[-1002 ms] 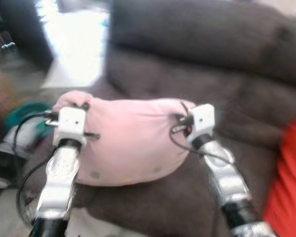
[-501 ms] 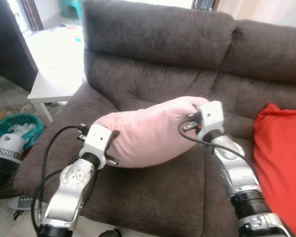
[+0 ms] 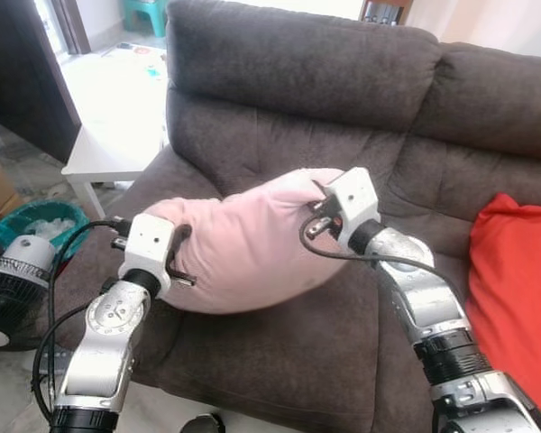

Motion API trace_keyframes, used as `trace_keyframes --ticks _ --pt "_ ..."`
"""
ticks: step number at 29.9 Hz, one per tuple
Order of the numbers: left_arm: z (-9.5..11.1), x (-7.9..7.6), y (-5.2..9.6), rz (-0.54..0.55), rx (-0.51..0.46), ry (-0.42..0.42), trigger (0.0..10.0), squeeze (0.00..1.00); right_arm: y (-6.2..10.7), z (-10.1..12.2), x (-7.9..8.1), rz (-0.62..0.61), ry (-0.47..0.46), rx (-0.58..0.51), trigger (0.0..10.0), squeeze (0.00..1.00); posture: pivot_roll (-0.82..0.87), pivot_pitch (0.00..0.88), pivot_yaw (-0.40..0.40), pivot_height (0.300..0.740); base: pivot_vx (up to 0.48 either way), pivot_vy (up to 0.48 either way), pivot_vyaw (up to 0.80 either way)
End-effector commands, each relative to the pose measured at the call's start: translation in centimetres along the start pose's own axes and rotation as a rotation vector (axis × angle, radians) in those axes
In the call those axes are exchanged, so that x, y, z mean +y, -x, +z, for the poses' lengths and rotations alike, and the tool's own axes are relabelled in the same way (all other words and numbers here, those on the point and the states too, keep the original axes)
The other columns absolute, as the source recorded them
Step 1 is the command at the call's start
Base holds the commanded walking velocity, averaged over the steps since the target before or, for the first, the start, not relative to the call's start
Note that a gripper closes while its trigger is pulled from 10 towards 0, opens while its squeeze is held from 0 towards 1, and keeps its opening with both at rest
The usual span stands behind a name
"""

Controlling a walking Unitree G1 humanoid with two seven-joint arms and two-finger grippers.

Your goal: Move the pillow to the sofa from floor

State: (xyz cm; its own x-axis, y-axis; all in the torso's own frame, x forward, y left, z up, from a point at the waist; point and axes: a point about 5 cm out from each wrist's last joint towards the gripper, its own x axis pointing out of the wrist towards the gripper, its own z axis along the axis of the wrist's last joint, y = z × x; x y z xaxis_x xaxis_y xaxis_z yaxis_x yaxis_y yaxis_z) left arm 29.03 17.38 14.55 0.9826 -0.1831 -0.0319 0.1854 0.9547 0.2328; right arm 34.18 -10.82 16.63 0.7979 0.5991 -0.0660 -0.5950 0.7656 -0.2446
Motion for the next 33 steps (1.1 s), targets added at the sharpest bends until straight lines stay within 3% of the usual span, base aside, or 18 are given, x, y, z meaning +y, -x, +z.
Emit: trace_keyframes --ticks 1,6,7,8,21,27,33 --pt "1.6 -1.0 -0.2 -0.039 -0.065 -0.003 10.0 0.00 -0.8 2.7 1.5 0.110 0.042 -0.096 10.0 0.00 0.23 0.078 -0.108 0.740 0.000 0.000 0.00" --pt "1.1 -1.4 -0.1 -0.052 -0.039 -0.001 10.0 0.00 -0.6 2.5 1.4 0.128 0.043 -0.075 10.0 0.00 0.23 0.082 -0.111 0.740 0.000 0.000 0.00" --pt "0.8 -1.6 0.0 -0.062 -0.027 0.001 10.0 0.00 -0.5 2.4 1.4 0.131 0.038 -0.067 10.0 0.82 0.22 0.083 -0.111 0.740 0.000 0.000 0.00" --pt "0.7 -1.7 0.0 -0.065 -0.021 0.002 10.0 0.00 -0.5 2.3 1.4 0.132 0.038 -0.062 10.0 1.00 0.22 0.084 -0.111 0.740 0.000 0.000 0.00" --pt "-0.7 -1.1 -0.4 -0.002 0.064 -0.024 10.0 0.00 -0.4 1.4 0.0 0.039 0.046 0.003 10.0 1.00 0.22 0.089 -0.107 0.740 0.000 0.000 0.00" --pt "-1.2 -0.6 -0.7 0.065 0.089 -0.035 10.0 0.00 -0.3 1.0 -0.6 -0.007 0.040 0.022 10.0 1.00 0.22 0.094 -0.107 0.740 0.000 0.000 0.00" --pt "-1.5 0.1 -1.9 0.190 0.114 0.016 10.0 0.00 0.0 0.7 -2.2 -0.144 0.029 0.039 10.0 1.00 0.21 0.098 -0.108 0.740 0.000 0.000 0.00"
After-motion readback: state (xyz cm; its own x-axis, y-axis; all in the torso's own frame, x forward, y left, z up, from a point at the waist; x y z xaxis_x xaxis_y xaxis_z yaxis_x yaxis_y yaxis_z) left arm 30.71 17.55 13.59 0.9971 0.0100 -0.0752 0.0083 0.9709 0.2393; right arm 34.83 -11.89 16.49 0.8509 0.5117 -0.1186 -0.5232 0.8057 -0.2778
